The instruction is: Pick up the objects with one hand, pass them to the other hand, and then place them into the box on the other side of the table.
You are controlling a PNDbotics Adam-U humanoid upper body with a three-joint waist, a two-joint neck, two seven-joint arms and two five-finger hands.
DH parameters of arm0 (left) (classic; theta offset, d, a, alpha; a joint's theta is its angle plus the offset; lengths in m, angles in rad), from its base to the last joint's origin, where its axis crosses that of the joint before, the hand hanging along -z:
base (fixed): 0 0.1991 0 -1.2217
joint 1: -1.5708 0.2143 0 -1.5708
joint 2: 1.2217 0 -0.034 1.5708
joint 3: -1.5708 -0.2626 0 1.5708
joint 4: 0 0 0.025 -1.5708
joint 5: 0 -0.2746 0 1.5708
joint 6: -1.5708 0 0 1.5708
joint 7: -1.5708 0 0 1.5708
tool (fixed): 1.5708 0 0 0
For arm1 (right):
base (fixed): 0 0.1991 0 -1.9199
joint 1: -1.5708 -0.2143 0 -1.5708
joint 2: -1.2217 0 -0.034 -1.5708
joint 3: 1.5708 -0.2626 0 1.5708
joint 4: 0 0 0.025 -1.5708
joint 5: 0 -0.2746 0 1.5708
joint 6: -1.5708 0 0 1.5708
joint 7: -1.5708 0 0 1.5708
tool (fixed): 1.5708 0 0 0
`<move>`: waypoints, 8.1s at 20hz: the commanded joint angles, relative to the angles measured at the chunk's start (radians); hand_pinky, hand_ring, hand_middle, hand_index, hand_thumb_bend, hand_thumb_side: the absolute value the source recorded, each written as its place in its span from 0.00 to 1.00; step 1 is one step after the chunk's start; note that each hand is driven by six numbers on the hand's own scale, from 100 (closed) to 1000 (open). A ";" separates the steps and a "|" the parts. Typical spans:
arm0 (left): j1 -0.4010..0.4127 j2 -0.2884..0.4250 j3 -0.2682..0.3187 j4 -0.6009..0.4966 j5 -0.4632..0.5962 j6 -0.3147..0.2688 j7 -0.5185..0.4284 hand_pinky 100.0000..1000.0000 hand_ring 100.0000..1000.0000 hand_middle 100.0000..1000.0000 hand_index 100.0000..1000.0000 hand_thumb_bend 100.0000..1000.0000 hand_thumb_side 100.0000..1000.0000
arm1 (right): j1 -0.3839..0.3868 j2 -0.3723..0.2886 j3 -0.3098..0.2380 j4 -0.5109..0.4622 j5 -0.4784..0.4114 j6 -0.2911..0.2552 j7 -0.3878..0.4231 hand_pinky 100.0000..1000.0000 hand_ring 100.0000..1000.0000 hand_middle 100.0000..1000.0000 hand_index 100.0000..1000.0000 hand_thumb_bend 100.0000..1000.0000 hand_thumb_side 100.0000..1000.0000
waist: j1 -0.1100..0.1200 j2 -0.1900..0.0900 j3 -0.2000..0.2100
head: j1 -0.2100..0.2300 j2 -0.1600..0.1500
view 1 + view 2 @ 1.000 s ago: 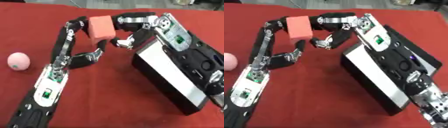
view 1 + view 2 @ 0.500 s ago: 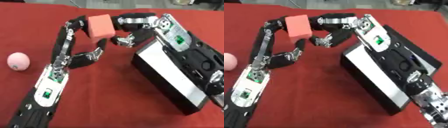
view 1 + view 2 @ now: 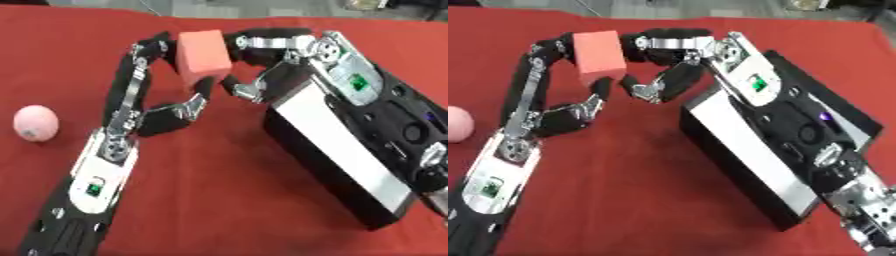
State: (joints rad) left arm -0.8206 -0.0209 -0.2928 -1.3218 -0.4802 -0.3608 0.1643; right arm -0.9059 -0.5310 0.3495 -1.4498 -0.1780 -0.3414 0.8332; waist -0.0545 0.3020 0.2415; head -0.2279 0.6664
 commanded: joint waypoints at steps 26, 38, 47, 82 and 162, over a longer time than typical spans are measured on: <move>-0.006 0.032 0.067 0.061 -0.066 0.049 0.046 0.92 0.56 0.36 0.52 0.00 0.28 | -0.010 -0.018 0.061 -0.159 -0.074 -0.053 0.074 1.00 1.00 1.00 1.00 0.00 0.00 | -0.013 -0.008 -0.007 | 0.004 0.002; -0.001 0.046 0.073 0.072 -0.093 0.048 0.081 0.91 0.55 0.36 0.52 0.00 0.27 | 0.001 -0.046 0.043 -0.210 -0.115 -0.007 0.074 1.00 1.00 1.00 1.00 0.00 0.08 | -0.013 -0.013 -0.013 | 0.006 0.000; 0.005 0.054 0.070 0.059 -0.092 0.048 0.088 0.91 0.55 0.36 0.52 0.00 0.27 | -0.001 -0.056 0.028 -0.211 -0.143 0.042 0.074 1.00 1.00 1.00 1.00 0.00 0.09 | -0.013 -0.015 -0.013 | 0.012 -0.002; 0.023 0.067 0.048 0.002 -0.091 0.018 0.081 0.89 0.55 0.36 0.51 0.00 0.23 | -0.015 -0.074 -0.090 -0.200 -0.155 -0.040 0.074 1.00 1.00 1.00 1.00 0.00 0.01 | -0.005 -0.019 -0.014 | 0.018 -0.016; 0.002 0.043 -0.028 -0.100 -0.039 -0.023 0.030 0.87 0.55 0.36 0.51 0.00 0.18 | -0.002 -0.051 -0.048 -0.090 0.057 -0.192 0.074 1.00 1.00 1.00 1.00 0.00 0.10 | -0.007 -0.009 0.002 | -0.017 -0.021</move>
State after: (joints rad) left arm -0.7997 0.0248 -0.3184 -1.4019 -0.5276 -0.3831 0.1948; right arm -0.8960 -0.5674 0.3069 -1.5339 -0.1269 -0.4042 0.7835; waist -0.0580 0.3020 0.2428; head -0.2415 0.6559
